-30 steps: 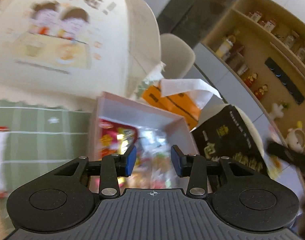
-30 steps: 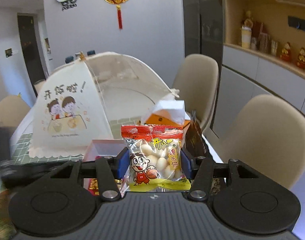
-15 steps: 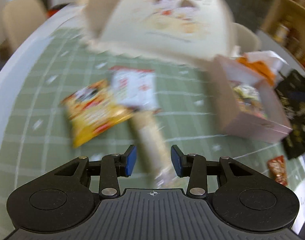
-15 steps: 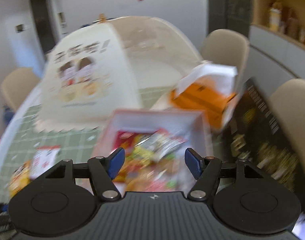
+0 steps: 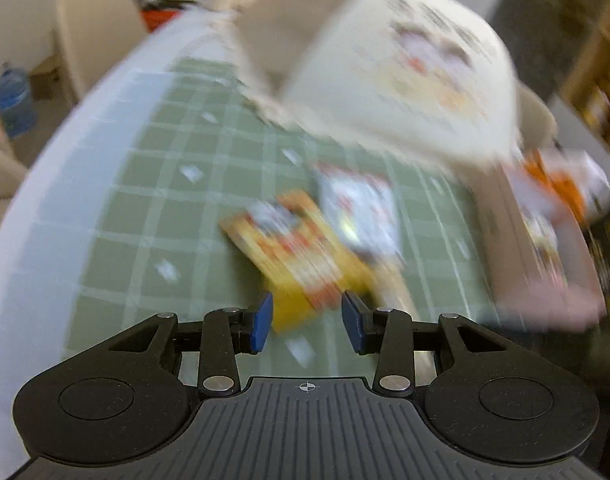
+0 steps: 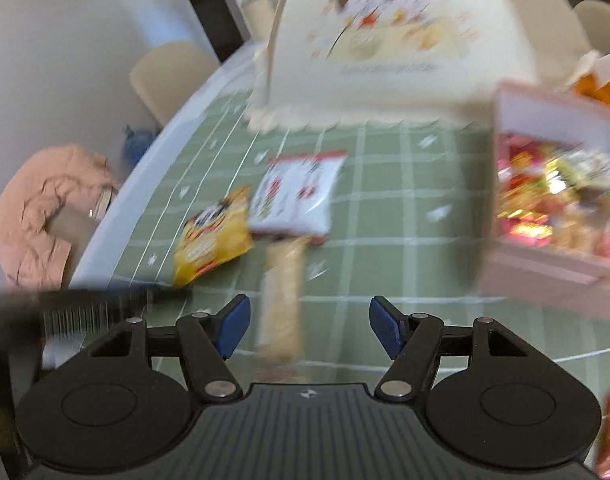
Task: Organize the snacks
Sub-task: 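Grasp the clear rice-stick packet with the right gripper while the left grasps the yellow panda bag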
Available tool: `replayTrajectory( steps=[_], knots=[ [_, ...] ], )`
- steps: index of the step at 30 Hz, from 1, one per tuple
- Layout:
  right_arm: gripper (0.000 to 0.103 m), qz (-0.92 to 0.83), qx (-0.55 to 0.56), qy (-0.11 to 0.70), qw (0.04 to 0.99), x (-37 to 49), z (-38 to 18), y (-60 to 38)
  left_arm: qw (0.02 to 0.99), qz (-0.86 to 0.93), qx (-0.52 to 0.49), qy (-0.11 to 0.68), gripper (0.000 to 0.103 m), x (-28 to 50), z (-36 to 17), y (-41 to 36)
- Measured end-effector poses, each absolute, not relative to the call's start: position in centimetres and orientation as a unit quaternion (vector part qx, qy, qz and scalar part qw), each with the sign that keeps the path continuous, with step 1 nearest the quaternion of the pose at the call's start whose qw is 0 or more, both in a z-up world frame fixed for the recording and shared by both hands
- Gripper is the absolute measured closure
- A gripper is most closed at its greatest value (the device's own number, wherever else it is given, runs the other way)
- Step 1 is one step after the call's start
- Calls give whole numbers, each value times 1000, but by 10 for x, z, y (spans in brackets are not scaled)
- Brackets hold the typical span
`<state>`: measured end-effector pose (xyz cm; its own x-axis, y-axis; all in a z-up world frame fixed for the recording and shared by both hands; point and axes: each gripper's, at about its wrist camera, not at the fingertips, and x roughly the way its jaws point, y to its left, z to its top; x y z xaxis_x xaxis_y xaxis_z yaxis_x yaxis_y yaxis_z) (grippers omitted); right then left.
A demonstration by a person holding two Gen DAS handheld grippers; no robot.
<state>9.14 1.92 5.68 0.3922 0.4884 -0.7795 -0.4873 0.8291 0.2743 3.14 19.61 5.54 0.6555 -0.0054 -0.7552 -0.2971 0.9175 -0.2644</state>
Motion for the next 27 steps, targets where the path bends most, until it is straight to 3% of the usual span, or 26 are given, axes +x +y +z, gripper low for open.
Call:
replayTrajectory(
  steps=[1, 2, 5, 9, 12, 20, 25, 27],
  knots=[
    [43, 286, -14, 468, 836, 91, 53, 29, 892, 96, -194, 397, 60, 37, 56, 208],
    [57, 274, -33, 470, 838, 91, 49, 40, 890, 107, -202, 395, 60, 45, 55, 219],
    [77, 263, -76, 481, 833, 82, 47, 58, 879, 112, -224, 406, 60, 66, 44, 240],
    [77, 234, -104, 491, 833, 50, 51, 36, 873, 92, -227, 422, 60, 87, 29, 246],
    [76, 190, -82, 511, 835, 41, 52, 0, 889, 55, -164, 423, 60, 92, 25, 225],
    [76, 87, -43, 545, 833, 49, 54, -76, 896, -69, -97, 427, 61, 44, 20, 181],
    [75, 86, -65, 534, 839, 39, 58, -79, 881, -121, -133, 437, 63, 9, 18, 160],
    [69, 101, -90, 519, 844, 35, 60, -77, 884, -110, -167, 423, 62, -4, 23, 161]
  ],
)
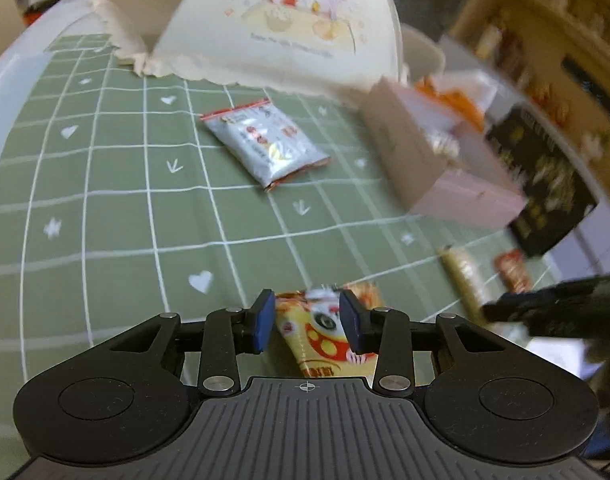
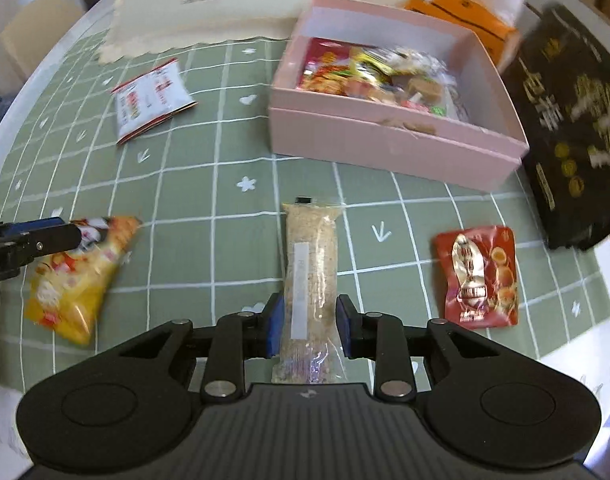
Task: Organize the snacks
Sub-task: 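Grasp the clear rice-stick packet with the right gripper while the left grasps the yellow panda bag, then lift the panda bag with the left gripper while the right lifts the rice-stick packet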
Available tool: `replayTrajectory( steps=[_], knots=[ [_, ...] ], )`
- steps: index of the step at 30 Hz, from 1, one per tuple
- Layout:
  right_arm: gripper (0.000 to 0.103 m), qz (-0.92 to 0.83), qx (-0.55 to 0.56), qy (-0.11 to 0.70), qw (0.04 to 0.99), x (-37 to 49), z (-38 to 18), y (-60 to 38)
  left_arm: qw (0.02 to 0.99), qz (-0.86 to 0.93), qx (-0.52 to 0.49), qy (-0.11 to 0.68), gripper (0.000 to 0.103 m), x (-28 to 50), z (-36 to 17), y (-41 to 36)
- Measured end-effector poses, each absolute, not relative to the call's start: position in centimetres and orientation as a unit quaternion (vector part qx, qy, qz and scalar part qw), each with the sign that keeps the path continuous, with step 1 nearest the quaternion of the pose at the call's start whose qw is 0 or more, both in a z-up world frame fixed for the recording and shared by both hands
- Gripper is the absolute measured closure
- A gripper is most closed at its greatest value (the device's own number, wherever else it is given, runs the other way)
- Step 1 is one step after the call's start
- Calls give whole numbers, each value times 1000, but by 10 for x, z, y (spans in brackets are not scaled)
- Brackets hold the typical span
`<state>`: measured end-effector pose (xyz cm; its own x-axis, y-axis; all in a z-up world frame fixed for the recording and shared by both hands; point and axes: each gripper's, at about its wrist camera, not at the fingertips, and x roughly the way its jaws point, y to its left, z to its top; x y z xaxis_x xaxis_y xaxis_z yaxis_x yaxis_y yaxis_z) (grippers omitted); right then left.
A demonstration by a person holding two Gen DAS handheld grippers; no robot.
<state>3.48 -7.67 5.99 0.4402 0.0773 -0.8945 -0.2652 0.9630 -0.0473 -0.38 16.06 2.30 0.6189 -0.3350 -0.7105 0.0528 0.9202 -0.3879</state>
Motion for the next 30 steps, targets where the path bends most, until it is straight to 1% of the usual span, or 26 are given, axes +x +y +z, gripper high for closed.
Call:
replayTrajectory(
  steps=[1, 2, 4, 6, 9, 12, 14, 16, 21, 25, 28, 30],
  knots=[
    [60, 103, -104, 509, 848, 32, 60, -76, 885, -85, -187, 417, 62, -10, 27, 165],
    [54, 103, -111, 502, 852, 30, 60, -76, 884, -50, -213, 413, 62, -16, 31, 172],
    [53, 125, -120, 494, 852, 30, 56, -74, 877, -2, -263, 402, 62, -29, 36, 186],
    [53, 148, -137, 476, 856, 26, 54, -74, 873, 17, -275, 402, 62, -36, 39, 191],
    [53, 154, -151, 444, 870, 17, 57, -78, 885, 12, -211, 415, 62, -35, 52, 168],
    [53, 156, -132, 421, 884, 9, 65, -88, 898, -41, -106, 425, 62, -29, 64, 121],
    [53, 155, -114, 416, 889, 6, 66, -94, 899, -61, -20, 432, 59, -27, 62, 88],
    [53, 147, -100, 409, 895, 4, 65, -97, 897, -65, 27, 436, 60, -25, 57, 72],
    [53, 135, -53, 402, 904, -2, 70, -84, 889, -69, 1, 452, 61, -23, 58, 86],
    [53, 149, -64, 411, 897, -9, 78, -51, 882, -84, -38, 462, 61, -18, 64, 104],
    [52, 166, -69, 431, 884, -13, 79, -34, 877, -102, -55, 465, 60, -14, 57, 114],
    [52, 170, -100, 424, 884, -23, 81, -27, 871, -96, -100, 471, 61, -8, 47, 127]
  ],
)
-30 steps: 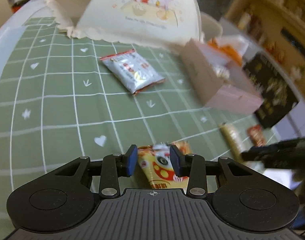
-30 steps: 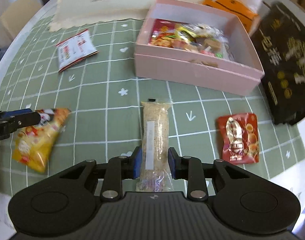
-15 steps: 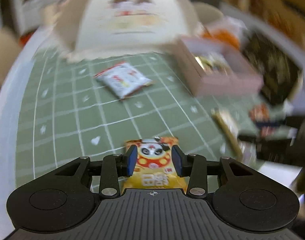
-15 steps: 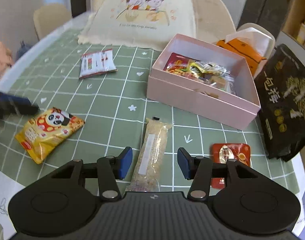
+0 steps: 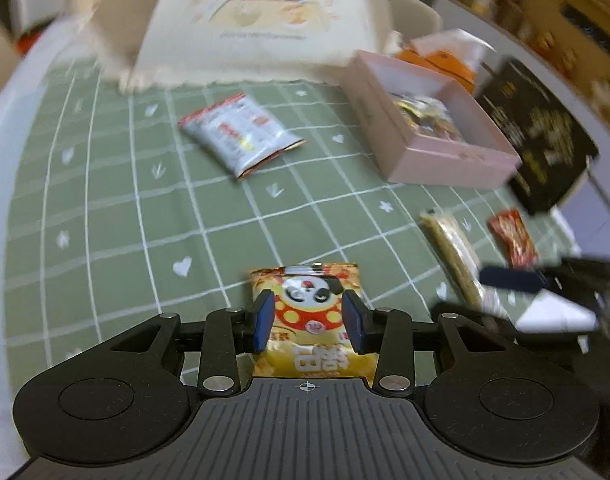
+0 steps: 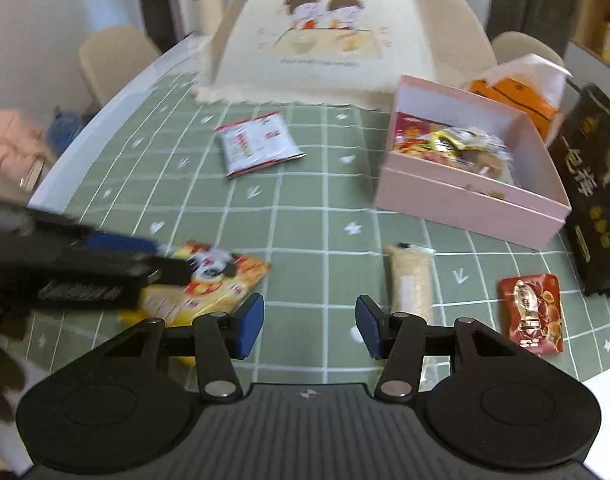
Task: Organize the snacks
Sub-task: 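Lift the panda bag with the left gripper while the right lifts the rice-stick packet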
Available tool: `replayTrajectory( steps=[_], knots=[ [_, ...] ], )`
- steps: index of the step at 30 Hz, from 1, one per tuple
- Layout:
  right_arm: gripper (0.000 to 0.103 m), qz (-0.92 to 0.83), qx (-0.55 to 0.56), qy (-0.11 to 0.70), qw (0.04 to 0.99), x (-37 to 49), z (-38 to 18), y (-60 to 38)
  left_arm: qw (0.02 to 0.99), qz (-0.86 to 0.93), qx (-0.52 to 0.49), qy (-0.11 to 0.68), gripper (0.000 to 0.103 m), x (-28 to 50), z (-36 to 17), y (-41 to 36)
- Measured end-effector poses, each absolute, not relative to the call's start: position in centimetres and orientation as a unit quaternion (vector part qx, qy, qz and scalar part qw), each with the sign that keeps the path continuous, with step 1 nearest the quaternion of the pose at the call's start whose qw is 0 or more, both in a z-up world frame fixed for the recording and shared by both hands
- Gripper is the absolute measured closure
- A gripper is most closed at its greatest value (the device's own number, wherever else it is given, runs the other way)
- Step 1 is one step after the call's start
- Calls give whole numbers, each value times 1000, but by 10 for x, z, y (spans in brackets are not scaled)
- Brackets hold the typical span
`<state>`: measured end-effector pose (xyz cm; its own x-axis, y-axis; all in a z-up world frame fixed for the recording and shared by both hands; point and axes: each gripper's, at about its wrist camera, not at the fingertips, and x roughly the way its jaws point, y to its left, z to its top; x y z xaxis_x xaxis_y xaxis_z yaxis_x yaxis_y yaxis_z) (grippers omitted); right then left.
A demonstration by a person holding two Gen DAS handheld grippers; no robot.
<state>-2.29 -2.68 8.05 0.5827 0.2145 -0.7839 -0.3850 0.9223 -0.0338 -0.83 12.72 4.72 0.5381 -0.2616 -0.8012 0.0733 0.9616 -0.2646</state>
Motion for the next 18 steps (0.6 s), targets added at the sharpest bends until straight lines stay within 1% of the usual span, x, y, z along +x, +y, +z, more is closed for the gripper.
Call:
replayTrajectory(
  steps=[2, 4, 8, 10, 13, 18],
  knots=[
    [52, 172, -124, 412, 886, -35, 81, -25, 865, -82, -159, 468, 62, -10, 41, 145],
    [52, 178, -121, 414, 884, -40, 79, -29, 861, -71, -204, 461, 62, -16, 37, 160],
    [52, 203, -86, 412, 884, -31, 80, -30, 849, -67, -250, 460, 62, -27, 31, 176],
    [52, 220, -84, 407, 883, -25, 78, -20, 845, -85, -260, 460, 62, -30, 31, 178],
    [52, 254, -90, 417, 868, -13, 67, -4, 843, -90, -248, 468, 62, -29, 27, 175],
    [52, 245, -96, 439, 859, -5, 51, 2, 839, -85, -253, 474, 61, -25, 13, 172]
  ],
)
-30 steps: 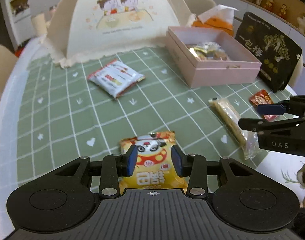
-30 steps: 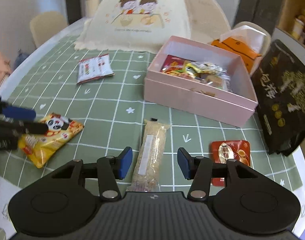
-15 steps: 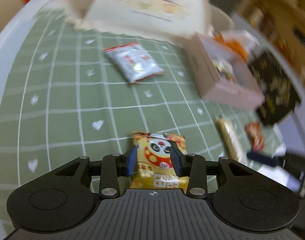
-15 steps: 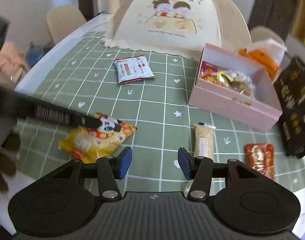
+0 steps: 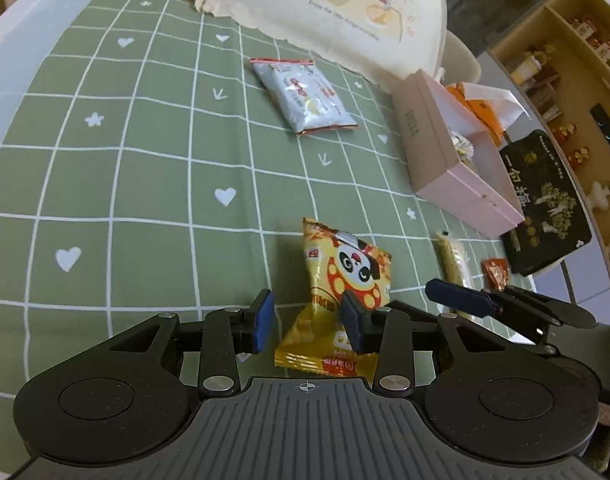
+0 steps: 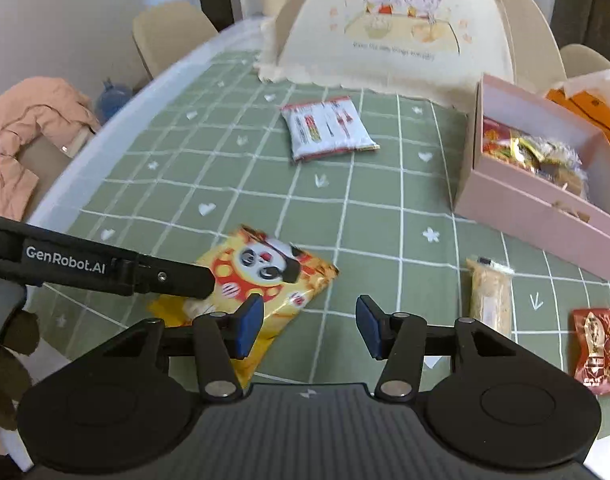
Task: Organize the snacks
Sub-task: 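Lift the panda bag with the left gripper while the right lifts the rice-stick packet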
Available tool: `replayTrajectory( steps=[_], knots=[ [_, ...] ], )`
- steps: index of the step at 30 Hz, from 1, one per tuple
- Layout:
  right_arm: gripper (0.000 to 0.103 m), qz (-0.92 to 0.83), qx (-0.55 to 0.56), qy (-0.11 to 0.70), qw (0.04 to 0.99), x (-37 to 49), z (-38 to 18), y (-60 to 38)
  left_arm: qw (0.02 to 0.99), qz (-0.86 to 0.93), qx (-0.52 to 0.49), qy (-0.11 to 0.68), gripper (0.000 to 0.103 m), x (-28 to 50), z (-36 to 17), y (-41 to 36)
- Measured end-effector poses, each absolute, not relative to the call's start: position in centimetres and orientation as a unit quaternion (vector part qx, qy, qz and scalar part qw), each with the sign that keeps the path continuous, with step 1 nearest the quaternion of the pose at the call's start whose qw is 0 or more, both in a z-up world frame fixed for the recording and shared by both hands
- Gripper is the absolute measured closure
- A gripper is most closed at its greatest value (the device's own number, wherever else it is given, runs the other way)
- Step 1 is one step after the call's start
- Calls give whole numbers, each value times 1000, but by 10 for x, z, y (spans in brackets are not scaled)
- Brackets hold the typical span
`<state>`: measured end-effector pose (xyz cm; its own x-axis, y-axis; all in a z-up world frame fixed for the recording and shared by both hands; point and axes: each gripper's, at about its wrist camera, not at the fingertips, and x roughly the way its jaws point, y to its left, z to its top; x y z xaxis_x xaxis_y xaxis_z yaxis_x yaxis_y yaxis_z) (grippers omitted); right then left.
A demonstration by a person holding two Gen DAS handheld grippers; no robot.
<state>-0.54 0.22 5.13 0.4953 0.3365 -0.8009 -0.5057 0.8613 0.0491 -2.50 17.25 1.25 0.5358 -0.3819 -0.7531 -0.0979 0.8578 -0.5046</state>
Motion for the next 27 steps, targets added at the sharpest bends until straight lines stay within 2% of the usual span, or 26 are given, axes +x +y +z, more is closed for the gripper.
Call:
replayTrajectory(
  steps=[5, 11, 17, 27],
  knots=[
    [52, 231, -145, 429, 861, -17, 42, 6, 829, -120, -263, 479, 61, -17, 4, 166],
    [52, 223, -151, 425, 864, -28, 41, 2, 822, -148, -267, 481, 60, -8, 5, 150],
    [52, 217, -117, 426, 870, -31, 38, -16, 829, -182, -246, 468, 59, -12, 18, 136],
    [51, 190, -93, 425, 880, -42, 28, -26, 815, -218, -196, 499, 60, 5, 2, 110]
  ],
)
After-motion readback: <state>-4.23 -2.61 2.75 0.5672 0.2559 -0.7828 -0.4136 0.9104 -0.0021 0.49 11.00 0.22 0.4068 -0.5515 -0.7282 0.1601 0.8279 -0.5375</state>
